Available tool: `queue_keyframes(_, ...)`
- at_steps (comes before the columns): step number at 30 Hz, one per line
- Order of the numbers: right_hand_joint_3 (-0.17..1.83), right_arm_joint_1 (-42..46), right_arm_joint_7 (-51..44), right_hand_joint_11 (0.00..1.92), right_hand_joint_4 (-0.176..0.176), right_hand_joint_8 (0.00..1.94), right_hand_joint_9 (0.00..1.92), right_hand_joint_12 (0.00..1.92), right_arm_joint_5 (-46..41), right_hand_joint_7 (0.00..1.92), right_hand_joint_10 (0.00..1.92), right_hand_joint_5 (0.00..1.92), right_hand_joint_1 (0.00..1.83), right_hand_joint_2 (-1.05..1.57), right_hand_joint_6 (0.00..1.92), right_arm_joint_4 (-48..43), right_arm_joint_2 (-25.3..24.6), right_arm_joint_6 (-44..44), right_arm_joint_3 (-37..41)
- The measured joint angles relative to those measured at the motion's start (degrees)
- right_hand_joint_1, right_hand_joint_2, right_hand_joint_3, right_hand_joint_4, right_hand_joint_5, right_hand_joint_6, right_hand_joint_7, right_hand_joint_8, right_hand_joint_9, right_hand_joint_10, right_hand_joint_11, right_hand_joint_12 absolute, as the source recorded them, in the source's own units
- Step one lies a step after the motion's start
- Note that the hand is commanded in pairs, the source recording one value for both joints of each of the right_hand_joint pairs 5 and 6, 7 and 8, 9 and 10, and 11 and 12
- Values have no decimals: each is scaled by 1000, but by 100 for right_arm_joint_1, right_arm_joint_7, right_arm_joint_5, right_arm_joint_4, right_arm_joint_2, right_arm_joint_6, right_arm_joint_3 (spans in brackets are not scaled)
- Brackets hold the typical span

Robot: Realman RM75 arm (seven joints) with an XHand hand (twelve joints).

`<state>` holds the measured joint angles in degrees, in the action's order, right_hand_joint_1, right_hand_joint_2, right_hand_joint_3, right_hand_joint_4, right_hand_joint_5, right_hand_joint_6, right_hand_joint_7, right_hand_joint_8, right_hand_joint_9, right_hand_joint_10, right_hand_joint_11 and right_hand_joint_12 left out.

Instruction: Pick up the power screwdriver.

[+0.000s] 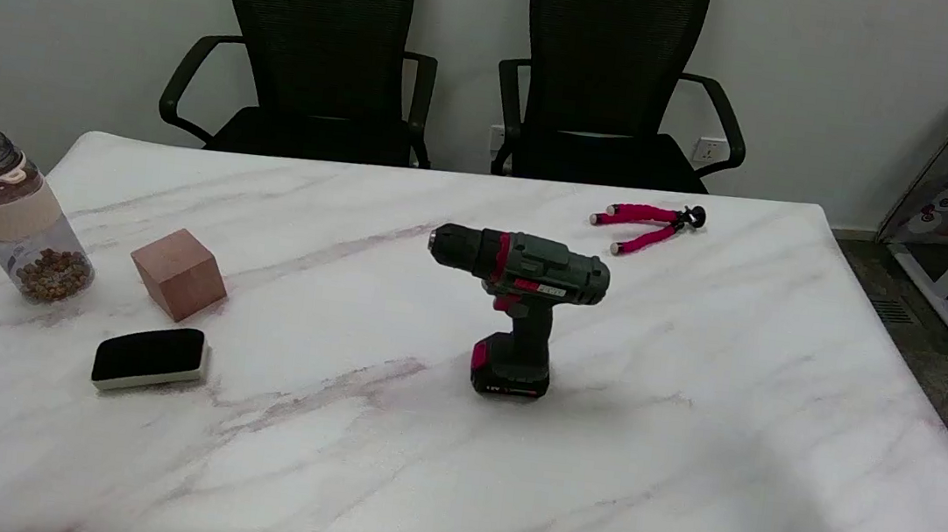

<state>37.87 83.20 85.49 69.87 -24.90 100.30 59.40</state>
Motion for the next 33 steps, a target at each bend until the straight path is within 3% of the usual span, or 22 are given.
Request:
queue_keyframes(4,750,100,220,533,-152,306,458,533,156,306,458,306,989,-14,306,-222,-14,6,11)
queue_keyframes(13,791,82,630,426,-63,297,410,426,601,297,410,297,989,-287,297,-705,-25,-486,16)
queue_keyframes(18,748,-132,812,402,-41,300,405,402,1016,300,405,300,978,-348,300,-898,-25,-915,4)
queue_keyframes(26,720,-925,1084,362,-10,276,392,362,1864,276,392,276,977,-377,276,-1114,-174,-1726,-172)
queue_keyframes(33,759,-1796,1253,331,41,272,376,331,2560,272,376,272,989,-478,272,-1226,-487,-2378,-493)
